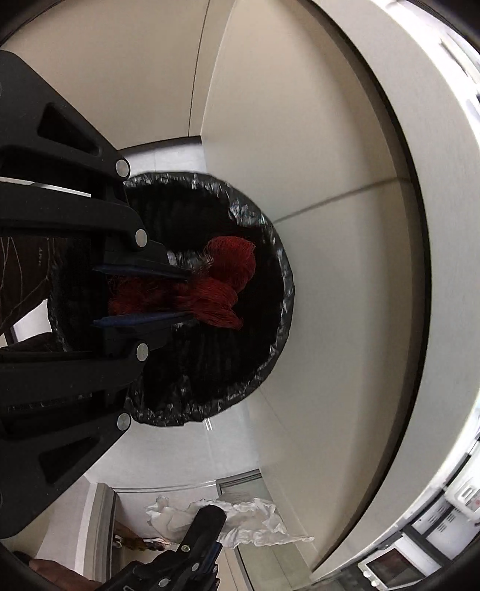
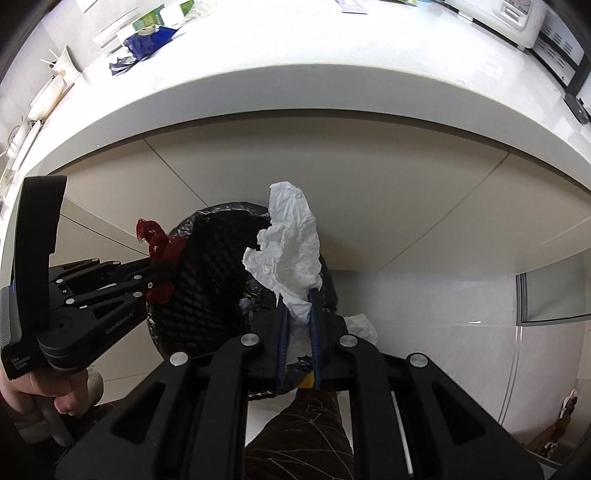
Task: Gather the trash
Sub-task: 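Carry the red net and white tissue with both grippers over the black bin, then open both grippers to drop the net and tissue into the bin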
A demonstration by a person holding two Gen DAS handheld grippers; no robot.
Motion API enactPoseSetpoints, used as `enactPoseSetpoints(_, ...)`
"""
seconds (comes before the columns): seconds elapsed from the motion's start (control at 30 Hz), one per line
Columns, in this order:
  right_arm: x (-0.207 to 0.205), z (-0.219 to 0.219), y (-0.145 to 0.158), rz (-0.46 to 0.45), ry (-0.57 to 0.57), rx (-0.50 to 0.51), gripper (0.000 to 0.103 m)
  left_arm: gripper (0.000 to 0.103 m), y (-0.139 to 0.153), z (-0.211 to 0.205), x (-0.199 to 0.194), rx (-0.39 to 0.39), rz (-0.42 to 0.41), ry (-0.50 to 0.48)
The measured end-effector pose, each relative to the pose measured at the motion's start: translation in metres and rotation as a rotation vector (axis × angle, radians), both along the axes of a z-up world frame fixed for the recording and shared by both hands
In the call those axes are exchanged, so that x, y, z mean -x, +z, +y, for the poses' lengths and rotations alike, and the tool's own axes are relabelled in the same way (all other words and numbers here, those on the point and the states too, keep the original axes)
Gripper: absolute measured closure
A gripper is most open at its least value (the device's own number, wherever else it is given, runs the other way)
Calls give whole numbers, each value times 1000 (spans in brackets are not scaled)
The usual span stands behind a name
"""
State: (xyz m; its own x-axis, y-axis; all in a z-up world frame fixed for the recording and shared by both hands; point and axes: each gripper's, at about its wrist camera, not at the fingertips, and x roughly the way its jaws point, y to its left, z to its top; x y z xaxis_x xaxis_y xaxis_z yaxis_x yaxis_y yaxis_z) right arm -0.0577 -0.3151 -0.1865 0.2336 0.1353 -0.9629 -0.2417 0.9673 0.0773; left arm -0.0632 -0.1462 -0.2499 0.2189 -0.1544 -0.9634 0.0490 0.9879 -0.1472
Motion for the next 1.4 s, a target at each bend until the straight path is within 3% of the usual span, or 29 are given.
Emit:
enactPoseSetpoints(0.27, -5, -13, -3, 13, 0, 6, 93, 79, -6, -26, -3, 17, -10, -12)
enactPoseSetpoints(0.33, -7, -12, -3, 16, 0, 9, 93, 69, -5, -28, -4, 17, -21, -8)
enactPoseSetpoints(0.4, -10, -15, -5, 20, 1, 4, 93, 51, -3, -27, -5, 11, -40, 4)
enactPoseSetpoints(0.7, -17, -1, -10, 24, 53, -19, 93, 17, 15, -1, -4, 35, -89, 80)
enactPoseSetpoints(0.9, -22, 26, -15, 34, 103, -34, 93, 8, 25, 26, 0, 26, -105, 148)
enactPoseSetpoints(1.4, -25, 67, -36, 70, 165, -32, 93, 6, 30, 82, 10, 34, -86, 237)
